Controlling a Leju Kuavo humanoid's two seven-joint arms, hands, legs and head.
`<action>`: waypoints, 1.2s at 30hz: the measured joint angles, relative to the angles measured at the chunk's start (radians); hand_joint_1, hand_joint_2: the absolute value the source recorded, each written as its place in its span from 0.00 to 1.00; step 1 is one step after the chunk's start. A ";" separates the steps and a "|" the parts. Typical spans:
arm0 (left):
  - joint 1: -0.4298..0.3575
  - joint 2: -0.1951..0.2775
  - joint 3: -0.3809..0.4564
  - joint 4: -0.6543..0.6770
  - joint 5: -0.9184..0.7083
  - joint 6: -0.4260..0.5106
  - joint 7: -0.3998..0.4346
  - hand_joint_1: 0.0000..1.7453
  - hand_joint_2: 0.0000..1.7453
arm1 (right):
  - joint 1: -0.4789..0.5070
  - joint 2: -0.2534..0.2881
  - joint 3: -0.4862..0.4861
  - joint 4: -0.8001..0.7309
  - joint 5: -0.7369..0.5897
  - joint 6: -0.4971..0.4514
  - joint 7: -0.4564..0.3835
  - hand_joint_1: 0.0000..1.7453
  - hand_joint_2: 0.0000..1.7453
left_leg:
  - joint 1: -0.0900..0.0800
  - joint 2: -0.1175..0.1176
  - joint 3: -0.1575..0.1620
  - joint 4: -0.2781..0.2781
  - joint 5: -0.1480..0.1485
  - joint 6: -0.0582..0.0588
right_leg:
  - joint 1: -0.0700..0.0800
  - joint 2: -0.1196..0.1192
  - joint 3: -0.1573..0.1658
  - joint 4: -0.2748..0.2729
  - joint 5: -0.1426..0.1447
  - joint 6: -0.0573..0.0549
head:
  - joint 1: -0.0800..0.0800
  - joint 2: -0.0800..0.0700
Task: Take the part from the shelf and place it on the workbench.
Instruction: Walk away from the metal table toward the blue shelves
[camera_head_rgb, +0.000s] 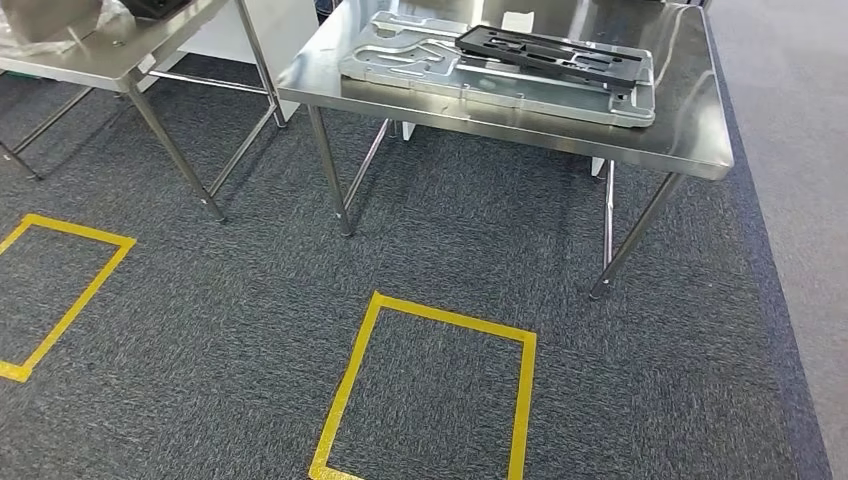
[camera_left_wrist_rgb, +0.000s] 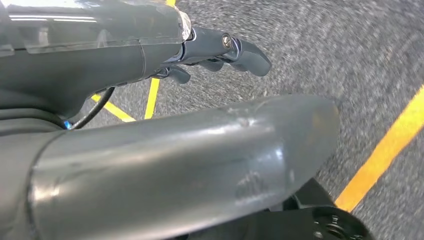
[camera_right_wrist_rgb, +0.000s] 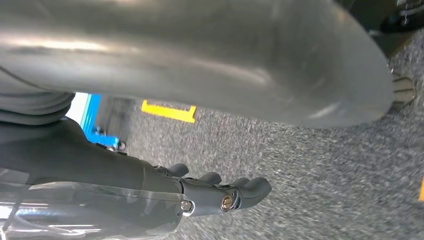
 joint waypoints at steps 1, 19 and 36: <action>0.000 0.001 0.000 0.000 0.000 0.000 -0.001 0.00 0.00 | -0.001 0.001 0.004 0.000 0.003 0.002 0.000 0.00 0.00 | 0.001 0.011 0.040 -0.069 0.033 0.001 | 0.000 -0.010 0.001 0.003 -0.002 0.003 | 0.000 0.000; -0.003 0.000 0.005 0.000 0.004 -0.001 -0.003 0.00 0.00 | -0.002 0.003 0.053 0.004 0.055 0.012 0.007 0.00 0.00 | -0.015 -0.088 0.104 -0.239 0.097 0.048 | 0.002 0.123 -0.014 0.039 -0.014 0.022 | 0.012 0.000; 0.001 0.000 0.023 0.000 0.030 -0.002 -0.006 0.00 0.00 | -0.011 0.027 0.079 0.005 0.081 -0.002 -0.006 0.00 0.00 | -0.004 0.060 0.101 -0.226 0.082 0.010 | 0.006 -0.068 0.014 0.019 -0.030 0.031 | 0.001 0.000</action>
